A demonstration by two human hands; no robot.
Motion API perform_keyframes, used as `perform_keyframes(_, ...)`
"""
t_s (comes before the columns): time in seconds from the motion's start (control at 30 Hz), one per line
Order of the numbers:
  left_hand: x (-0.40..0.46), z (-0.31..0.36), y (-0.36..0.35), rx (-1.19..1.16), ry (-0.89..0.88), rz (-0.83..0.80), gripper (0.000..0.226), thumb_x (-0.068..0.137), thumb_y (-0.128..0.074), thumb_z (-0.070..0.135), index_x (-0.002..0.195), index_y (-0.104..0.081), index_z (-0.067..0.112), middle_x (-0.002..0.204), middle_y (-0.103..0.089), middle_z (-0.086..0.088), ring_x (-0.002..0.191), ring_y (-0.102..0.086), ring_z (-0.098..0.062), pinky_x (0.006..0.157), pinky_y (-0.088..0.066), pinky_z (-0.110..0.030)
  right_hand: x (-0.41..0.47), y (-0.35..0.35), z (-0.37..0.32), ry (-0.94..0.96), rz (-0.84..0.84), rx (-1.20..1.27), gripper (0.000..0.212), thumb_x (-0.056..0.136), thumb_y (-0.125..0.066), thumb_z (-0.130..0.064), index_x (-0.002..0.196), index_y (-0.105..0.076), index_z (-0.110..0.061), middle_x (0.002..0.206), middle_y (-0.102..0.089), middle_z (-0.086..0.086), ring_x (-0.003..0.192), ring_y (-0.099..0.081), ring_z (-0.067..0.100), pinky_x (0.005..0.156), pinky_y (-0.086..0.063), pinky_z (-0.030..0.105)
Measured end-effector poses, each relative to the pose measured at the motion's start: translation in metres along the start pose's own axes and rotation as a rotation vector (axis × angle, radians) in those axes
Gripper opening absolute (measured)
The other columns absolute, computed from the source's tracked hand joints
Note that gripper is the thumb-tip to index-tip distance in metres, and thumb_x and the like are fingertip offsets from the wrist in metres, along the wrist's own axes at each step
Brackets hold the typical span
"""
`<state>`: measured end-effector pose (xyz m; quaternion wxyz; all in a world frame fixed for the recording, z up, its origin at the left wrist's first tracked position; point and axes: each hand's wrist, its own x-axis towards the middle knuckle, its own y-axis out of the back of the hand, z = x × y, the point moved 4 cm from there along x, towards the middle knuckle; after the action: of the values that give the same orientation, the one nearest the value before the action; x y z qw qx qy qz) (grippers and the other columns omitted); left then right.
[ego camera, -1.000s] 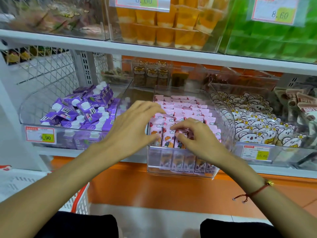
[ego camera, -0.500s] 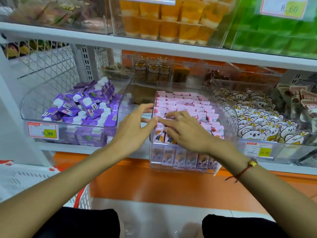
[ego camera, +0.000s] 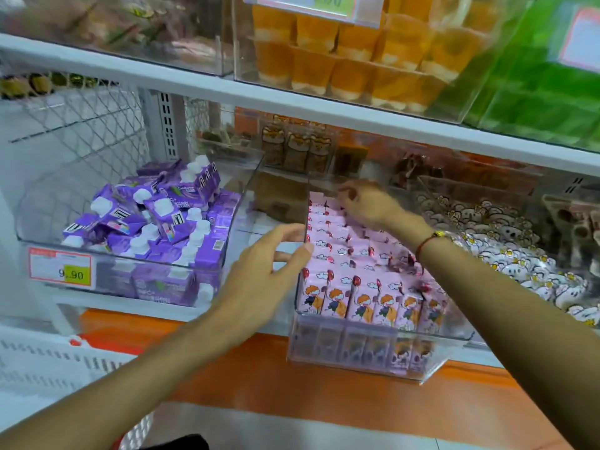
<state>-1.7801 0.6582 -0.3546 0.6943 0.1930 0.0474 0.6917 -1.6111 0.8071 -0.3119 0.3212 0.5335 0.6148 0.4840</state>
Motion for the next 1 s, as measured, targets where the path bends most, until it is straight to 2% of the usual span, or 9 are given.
perform_keyframes(0.1, 0.003, -0.004, 0.002, -0.023, 0.011, 0.004, 0.033, 0.088, -0.053, 0.049, 0.119, -0.057, 0.039, 0.115, -0.06, 0.025, 0.099, -0.061, 0.0, 0.093, -0.051, -0.04, 0.025, -0.016, 0.002, -0.043, -0.104, -0.09, 0.031, 0.1, -0.039, -0.022, 0.123, -0.058, -0.012, 0.114, -0.064, 0.015, 0.09, -0.057, 0.024, 0.074, -0.045, 0.032)
perform_keyframes(0.2, 0.005, -0.005, 0.002, -0.025, 0.014, 0.01, 0.034, 0.085, -0.053, 0.052, 0.116, -0.059, 0.039, 0.113, -0.061, 0.025, 0.095, -0.062, 0.001, 0.09, -0.053, -0.037, 0.04, -0.02, 0.004, -0.124, -0.074, -0.054, 0.025, 0.099, -0.049, -0.025, 0.104, -0.066, -0.008, 0.094, -0.068, 0.011, 0.078, -0.061, 0.022, 0.062, -0.046, 0.026)
perform_keyframes(0.43, 0.005, -0.007, 0.003, -0.02, 0.013, -0.008, 0.031, 0.087, -0.055, 0.048, 0.116, -0.059, 0.037, 0.112, -0.062, 0.023, 0.093, -0.061, 0.006, 0.084, -0.05, -0.023, 0.038, -0.021, 0.013, -0.181, 0.166, 0.319, 0.014, 0.095, -0.059, -0.021, 0.095, -0.068, -0.01, 0.079, -0.067, 0.012, 0.05, -0.052, 0.018, 0.036, -0.038, 0.02)
perform_keyframes(0.5, 0.006, -0.008, 0.003, -0.009, 0.017, -0.009, 0.03, 0.087, -0.054, 0.049, 0.115, -0.059, 0.038, 0.11, -0.062, 0.024, 0.093, -0.058, 0.011, 0.079, -0.045, -0.015, 0.035, -0.014, 0.016, -0.174, 0.32, 0.428, 0.017, 0.094, -0.059, -0.017, 0.103, -0.068, -0.006, 0.095, -0.07, 0.015, 0.067, -0.06, 0.022, 0.054, -0.048, 0.024)
perform_keyframes(0.57, 0.005, -0.008, 0.003, 0.009, 0.014, -0.003, 0.027, 0.089, -0.054, 0.049, 0.113, -0.059, 0.039, 0.111, -0.062, 0.025, 0.097, -0.057, 0.011, 0.08, -0.043, -0.016, 0.028, -0.002, 0.013, -0.155, 0.447, 0.526, 0.019, 0.093, -0.06, -0.011, 0.106, -0.066, 0.0, 0.11, -0.068, 0.015, 0.091, -0.064, 0.022, 0.07, -0.049, 0.015)
perform_keyframes(0.7, 0.006, -0.003, 0.007, 0.083, 0.0, 0.098, 0.033, 0.086, -0.058, 0.05, 0.118, -0.053, 0.041, 0.118, -0.056, 0.02, 0.111, -0.054, -0.002, 0.093, -0.045, -0.031, -0.014, 0.015, -0.006, -0.071, 0.561, 0.838, 0.018, 0.094, -0.057, -0.006, 0.106, -0.062, 0.005, 0.102, -0.066, 0.016, 0.069, -0.059, -0.001, 0.061, -0.047, 0.007)
perform_keyframes(0.8, 0.001, 0.016, 0.013, 0.168, -0.208, 0.188, 0.051, 0.084, -0.063, 0.045, 0.131, -0.047, 0.032, 0.126, -0.044, 0.021, 0.121, -0.044, -0.003, 0.101, -0.038, -0.023, -0.068, 0.028, -0.013, -0.042, 0.645, 0.848, 0.01, 0.092, -0.062, -0.014, 0.097, -0.066, -0.006, 0.1, -0.069, 0.012, 0.086, -0.064, 0.015, 0.083, -0.054, 0.025)
perform_keyframes(0.9, -0.011, 0.036, 0.006, 0.238, -0.365, 0.122, 0.068, 0.08, -0.066, 0.054, 0.139, -0.037, 0.035, 0.129, -0.034, 0.033, 0.123, -0.03, 0.011, 0.095, -0.02, 0.004, -0.127, 0.036, -0.021, 0.008, 0.607, 0.924, 0.007, 0.09, -0.064, -0.017, 0.093, -0.067, -0.01, 0.091, -0.069, 0.004, 0.086, -0.064, 0.013, 0.083, -0.055, 0.029)
perform_keyframes(1.0, -0.024, 0.047, -0.006, 0.293, -0.42, 0.024, 0.077, 0.074, -0.056, 0.07, 0.142, -0.033, 0.041, 0.136, -0.037, 0.031, 0.123, -0.031, 0.015, 0.094, -0.021, 0.004, -0.172, 0.038, -0.036, 0.086, 0.444, 0.939, 0.006, 0.086, -0.066, -0.023, 0.087, -0.068, -0.018, 0.082, -0.07, -0.009, 0.077, -0.064, 0.001, 0.07, -0.051, 0.015)
